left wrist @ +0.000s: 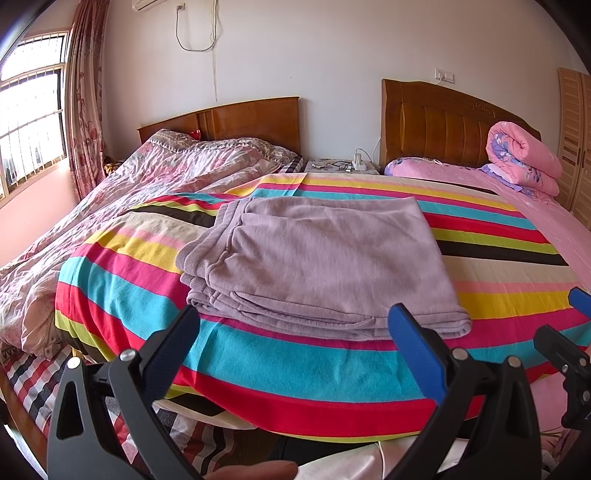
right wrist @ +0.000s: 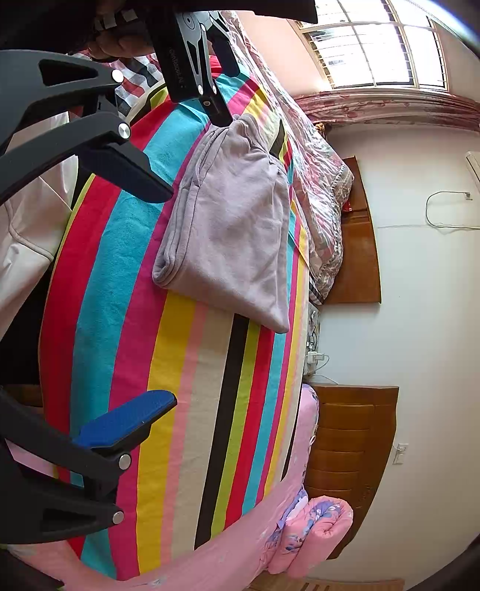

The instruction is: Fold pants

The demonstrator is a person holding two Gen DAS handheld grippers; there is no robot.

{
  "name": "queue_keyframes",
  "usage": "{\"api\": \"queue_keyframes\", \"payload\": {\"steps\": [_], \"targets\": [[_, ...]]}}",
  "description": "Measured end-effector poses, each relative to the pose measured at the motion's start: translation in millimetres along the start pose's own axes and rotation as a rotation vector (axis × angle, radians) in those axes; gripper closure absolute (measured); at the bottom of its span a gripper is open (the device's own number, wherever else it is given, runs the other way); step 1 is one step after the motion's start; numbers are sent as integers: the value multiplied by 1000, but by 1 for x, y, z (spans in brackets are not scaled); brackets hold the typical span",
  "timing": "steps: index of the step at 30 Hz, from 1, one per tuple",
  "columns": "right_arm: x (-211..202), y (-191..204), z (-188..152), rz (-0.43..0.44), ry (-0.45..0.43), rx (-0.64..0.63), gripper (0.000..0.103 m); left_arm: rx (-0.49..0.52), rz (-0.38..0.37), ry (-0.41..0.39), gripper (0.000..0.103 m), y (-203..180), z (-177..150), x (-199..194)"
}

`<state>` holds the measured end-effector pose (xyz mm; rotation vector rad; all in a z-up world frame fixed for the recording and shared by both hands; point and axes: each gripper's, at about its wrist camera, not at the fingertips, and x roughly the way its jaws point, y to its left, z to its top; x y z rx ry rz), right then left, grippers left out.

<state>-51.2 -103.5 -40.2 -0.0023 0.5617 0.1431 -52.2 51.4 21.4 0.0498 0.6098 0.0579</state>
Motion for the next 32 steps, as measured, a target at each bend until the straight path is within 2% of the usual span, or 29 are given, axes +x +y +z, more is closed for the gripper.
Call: {"api": "queue_keyframes", "payload": {"steps": [23, 32], "targets": [[0, 0, 0, 0, 3, 4, 5, -4, 15, -8, 1, 0, 1, -2], [0, 0, -1, 1, 5, 7, 5, 2, -2, 8, 1, -1, 2, 2]]}}
